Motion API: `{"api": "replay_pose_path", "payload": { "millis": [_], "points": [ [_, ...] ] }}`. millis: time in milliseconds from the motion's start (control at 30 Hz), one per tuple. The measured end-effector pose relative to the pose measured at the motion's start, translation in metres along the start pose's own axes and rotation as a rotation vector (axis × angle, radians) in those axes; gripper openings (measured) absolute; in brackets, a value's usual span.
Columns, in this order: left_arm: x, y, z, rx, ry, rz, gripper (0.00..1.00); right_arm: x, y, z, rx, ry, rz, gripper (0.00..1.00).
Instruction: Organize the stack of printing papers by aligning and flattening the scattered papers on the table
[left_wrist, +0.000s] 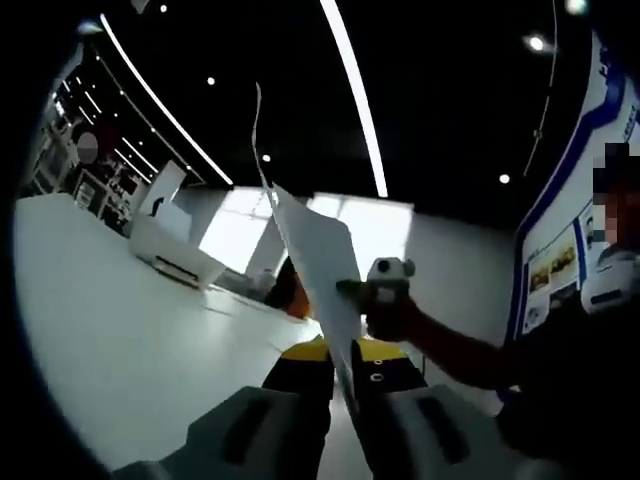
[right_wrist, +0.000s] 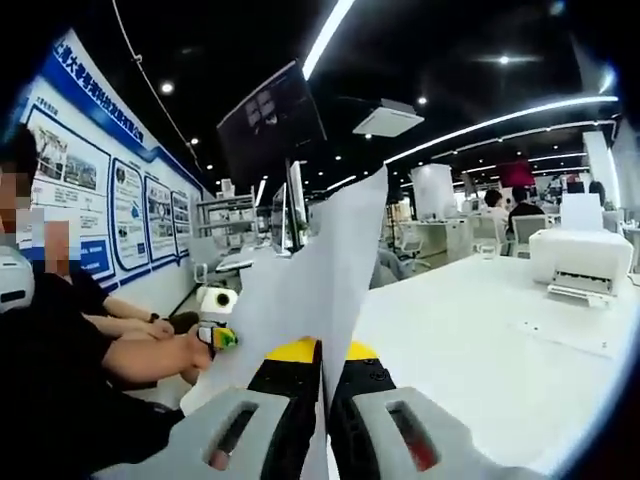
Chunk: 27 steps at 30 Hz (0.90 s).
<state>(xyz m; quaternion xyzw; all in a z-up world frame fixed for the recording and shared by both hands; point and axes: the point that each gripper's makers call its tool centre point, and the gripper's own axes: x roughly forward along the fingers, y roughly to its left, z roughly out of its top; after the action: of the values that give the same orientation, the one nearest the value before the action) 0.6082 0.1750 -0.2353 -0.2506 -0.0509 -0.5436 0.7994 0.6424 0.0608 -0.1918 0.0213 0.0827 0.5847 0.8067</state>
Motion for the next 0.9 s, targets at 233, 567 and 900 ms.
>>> {"api": "replay_pose_path", "payload": {
  "millis": [233, 567, 900],
  "points": [
    [0.001, -0.001, 0.000, -0.008, 0.000, 0.002, 0.17, 0.018, -0.001, -0.003, 0.039, 0.012, 0.015, 0.00],
    [0.001, -0.001, 0.000, -0.009, 0.001, 0.004, 0.20, 0.034, -0.010, -0.004, 0.069, 0.021, 0.036, 0.00],
    [0.001, -0.002, 0.000, -0.014, 0.001, 0.004, 0.21, 0.049, -0.007, -0.001, 0.077, 0.017, 0.070, 0.00]
  ]
}}
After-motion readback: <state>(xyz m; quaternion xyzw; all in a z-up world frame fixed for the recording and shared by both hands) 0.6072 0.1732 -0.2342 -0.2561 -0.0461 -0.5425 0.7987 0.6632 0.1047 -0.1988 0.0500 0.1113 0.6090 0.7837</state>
